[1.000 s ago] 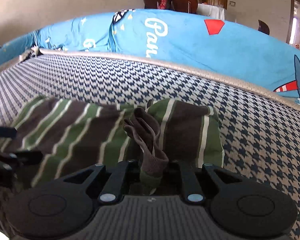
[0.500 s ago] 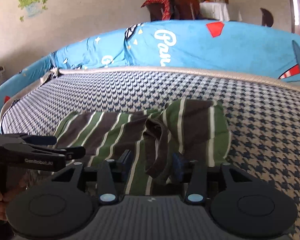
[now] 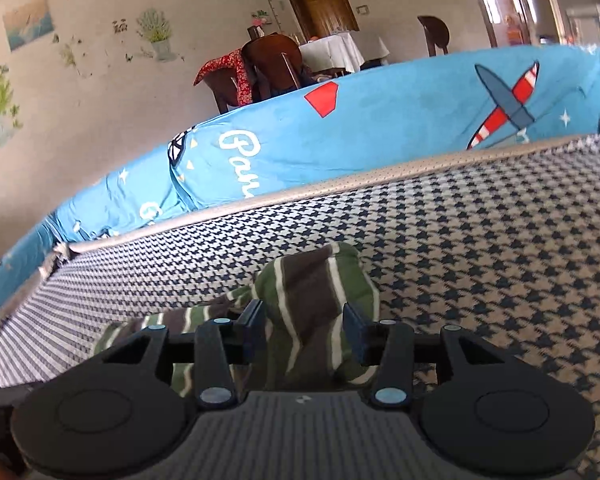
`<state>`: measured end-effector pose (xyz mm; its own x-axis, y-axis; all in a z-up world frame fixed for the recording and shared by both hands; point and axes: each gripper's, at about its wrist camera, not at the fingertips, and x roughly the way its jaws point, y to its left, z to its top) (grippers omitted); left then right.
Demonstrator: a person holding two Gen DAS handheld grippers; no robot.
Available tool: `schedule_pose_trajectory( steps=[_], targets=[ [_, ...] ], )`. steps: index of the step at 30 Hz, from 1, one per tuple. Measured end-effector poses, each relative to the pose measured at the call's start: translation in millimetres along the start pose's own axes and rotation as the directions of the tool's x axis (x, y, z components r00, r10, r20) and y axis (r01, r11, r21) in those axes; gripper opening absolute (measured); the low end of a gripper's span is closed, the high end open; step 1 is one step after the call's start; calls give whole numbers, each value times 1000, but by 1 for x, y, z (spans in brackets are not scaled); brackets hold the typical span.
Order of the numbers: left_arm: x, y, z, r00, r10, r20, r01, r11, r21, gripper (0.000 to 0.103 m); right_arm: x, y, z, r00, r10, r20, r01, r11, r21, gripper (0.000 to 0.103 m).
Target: Fold clothes
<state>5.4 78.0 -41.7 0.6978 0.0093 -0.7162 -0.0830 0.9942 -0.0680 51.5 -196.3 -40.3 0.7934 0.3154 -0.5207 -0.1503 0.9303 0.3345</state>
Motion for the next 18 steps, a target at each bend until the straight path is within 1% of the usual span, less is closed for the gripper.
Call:
schedule_pose_trajectory(
  steps=[2,4,6,7,9,11,16,18],
  targets=[
    [0,-2,0,1000,-3,0,3,1000,4,103,7,0,-2,1000,21,-22,-21,1000,20,43],
    [1,-3,0,1000,-2,0,2,1000,9,103,16,-1,-5,998,25,-54,-23,999,35,43],
    [2,-3,0,1000,-2,-4,2,1000,11,103,25,-2,-8,996,-4,-84,7,999,37,42],
    [2,-3,0,1000,-1,-6,1,1000,10,103,29,-3,-9,995,-24,-97,27,999,35,39],
    [3,-2,0,1000,0,-9,0,1000,7,103,37,-4,-14,989,-62,-131,65,998,19,39],
    [5,-2,0,1000,1,-16,0,1000,9,103,44,-1,-19,985,-84,-152,84,996,-9,38],
    [5,-3,-1,1000,7,-18,-6,1000,18,103,46,8,-22,983,-119,-143,109,991,-73,38],
    [4,-2,-2,1000,10,-15,-10,1000,18,103,41,11,-19,986,-120,-117,112,991,-75,38]
  ],
)
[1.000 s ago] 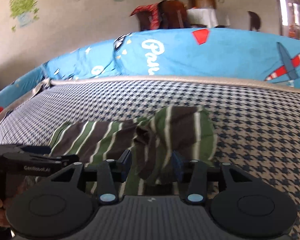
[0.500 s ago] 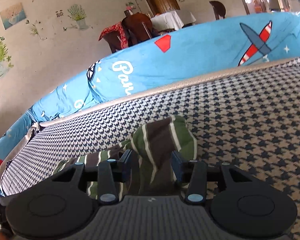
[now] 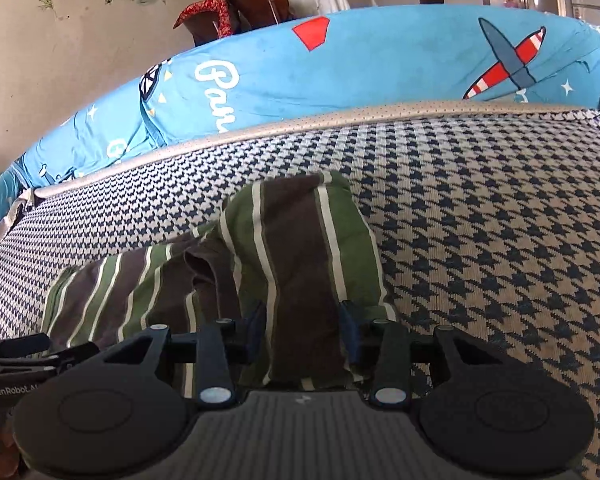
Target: Fold clothes
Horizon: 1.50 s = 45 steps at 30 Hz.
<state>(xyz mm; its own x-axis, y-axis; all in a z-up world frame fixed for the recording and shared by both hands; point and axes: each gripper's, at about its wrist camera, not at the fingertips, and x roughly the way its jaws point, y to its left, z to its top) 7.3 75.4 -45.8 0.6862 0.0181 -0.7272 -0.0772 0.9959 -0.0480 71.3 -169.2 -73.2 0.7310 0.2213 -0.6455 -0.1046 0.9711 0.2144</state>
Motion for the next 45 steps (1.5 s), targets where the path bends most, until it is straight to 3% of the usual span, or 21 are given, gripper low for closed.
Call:
schedule_pose_trajectory(
  steps=[5,16,34,45],
  targets=[
    [-2,3,2,1000,1,10,-1,1000,-14,103,-11,7,8,995,31,90,-28,999,-35,39],
    [-4,10,1,1000,2,3,-2,999,-35,103,20,23,27,994,19,112,-12,998,-66,39],
    [2,14,1,1000,-4,-24,3,999,-49,103,86,15,46,998,-30,58,32,999,-35,40],
    [-1,17,4,999,33,-1,-33,998,-57,103,36,24,39,992,-23,123,32,997,-69,42]
  ],
)
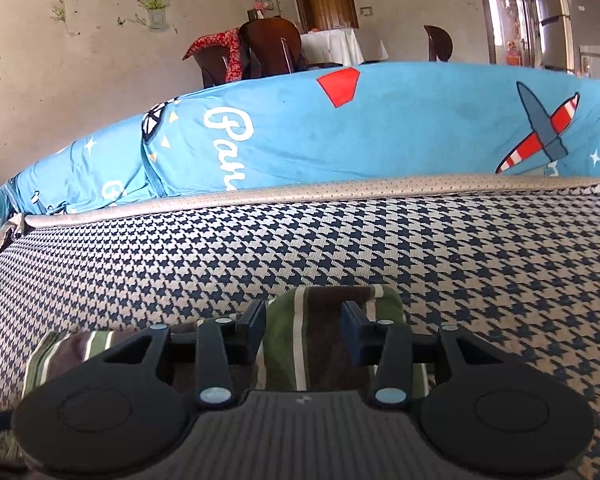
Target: Fold clothes
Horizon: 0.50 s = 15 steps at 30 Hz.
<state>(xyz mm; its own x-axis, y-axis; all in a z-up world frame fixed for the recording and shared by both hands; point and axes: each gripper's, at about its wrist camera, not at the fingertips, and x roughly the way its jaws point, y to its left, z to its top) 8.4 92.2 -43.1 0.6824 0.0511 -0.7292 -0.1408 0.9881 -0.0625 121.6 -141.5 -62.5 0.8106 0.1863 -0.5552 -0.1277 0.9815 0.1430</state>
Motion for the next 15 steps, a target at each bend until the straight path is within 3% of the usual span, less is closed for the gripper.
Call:
schedule_pose_trajectory(
  steps=[15],
  targets=[
    [-1,9,0,999,51,4,-51,999,-7,103,-30,12,-37,998,-43,-40,41,998,-46,42]
  ],
)
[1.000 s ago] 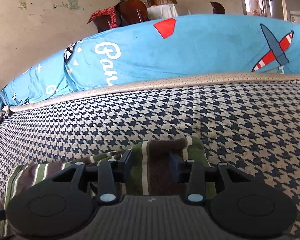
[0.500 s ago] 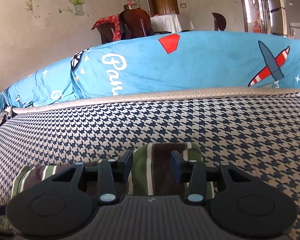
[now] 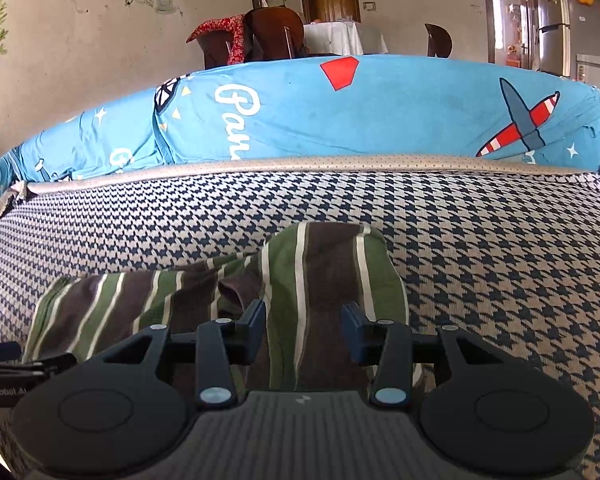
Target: Fold clothes
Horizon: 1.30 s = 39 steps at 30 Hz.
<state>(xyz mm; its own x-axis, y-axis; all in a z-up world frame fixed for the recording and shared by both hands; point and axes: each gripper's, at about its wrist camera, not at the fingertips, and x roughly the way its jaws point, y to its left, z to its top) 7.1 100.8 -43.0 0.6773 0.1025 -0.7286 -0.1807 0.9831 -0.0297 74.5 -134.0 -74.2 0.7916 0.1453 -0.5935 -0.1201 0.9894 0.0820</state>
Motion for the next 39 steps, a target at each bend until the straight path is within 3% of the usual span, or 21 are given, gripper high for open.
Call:
schedule_pose_trajectory(
  steps=[12,16,22,25,29,39],
  targets=[
    [2,4,2,999,39,5,-39,999,9,103,22,21,-21,995,44,-93,-52,995,-88,43],
    [-1,14,3,998,60,10,-60,998,-5,103,15,22,-19,997,27,-79,-34,996,-82,42],
    [-7,36,6,996,92,6,-91,995,-49,103,-16,26,-18,999,49,10,-48,995,-82,42],
    [-10,44,5,994,106,-1,-105,992,-68,103,-25,38,-21,993,117,28,-113,987,-114,42],
    [-10,54,6,994,112,-11,-113,990,-86,103,-25,57,-27,975,220,-16,-220,966,-138,42],
    [-5,69,9,996,65,-62,-73,989,-132,103,-23,112,-47,929,353,-111,-370,882,-292,42]
  ],
)
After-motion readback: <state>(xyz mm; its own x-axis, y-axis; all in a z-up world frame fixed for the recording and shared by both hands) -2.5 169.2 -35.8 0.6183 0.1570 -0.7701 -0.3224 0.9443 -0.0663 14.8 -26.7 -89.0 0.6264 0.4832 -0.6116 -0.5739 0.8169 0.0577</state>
